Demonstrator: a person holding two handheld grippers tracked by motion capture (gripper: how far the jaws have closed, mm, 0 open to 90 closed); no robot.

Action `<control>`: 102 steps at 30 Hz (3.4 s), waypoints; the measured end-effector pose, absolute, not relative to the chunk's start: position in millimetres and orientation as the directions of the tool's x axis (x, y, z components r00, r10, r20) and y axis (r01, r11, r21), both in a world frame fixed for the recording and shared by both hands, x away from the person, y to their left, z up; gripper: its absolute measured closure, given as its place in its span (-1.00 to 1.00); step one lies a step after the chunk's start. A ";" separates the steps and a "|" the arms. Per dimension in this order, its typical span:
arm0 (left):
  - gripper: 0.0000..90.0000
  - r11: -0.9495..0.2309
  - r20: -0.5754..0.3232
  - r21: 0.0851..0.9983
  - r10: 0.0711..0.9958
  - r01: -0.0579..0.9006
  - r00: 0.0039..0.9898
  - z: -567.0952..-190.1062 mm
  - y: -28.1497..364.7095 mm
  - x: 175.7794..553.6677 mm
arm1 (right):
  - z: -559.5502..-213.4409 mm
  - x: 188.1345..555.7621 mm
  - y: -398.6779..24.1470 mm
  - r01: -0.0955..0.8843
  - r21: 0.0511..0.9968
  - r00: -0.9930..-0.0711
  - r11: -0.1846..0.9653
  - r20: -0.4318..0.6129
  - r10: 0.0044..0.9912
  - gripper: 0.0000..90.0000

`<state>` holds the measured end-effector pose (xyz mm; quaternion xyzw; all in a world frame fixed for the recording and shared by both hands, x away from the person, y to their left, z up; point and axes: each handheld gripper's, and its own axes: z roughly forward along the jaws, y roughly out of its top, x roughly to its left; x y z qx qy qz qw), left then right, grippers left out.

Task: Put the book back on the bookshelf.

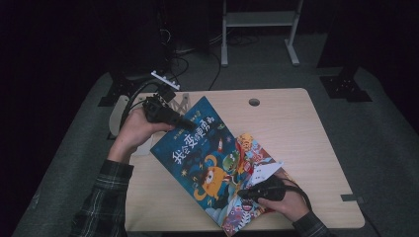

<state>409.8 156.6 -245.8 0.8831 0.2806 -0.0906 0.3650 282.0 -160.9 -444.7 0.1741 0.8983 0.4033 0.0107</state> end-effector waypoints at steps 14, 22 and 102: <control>0.62 -0.612 -0.329 0.562 0.451 0.556 0.829 -221.4 145.6 418.7 | -445.4 286.6 -167.4 0.314 0.736 -0.924 0.599 0.094 0.370 0.86; 0.66 -0.634 -0.316 0.534 0.464 0.560 0.827 -209.9 138.9 416.1 | -445.3 305.0 -196.9 0.386 0.777 -0.835 0.497 0.065 0.547 0.30; 0.83 -0.408 -0.292 0.576 0.707 0.708 0.644 -169.6 293.0 368.3 | -486.8 385.6 -309.6 0.649 0.735 -0.304 0.195 0.016 0.953 -0.72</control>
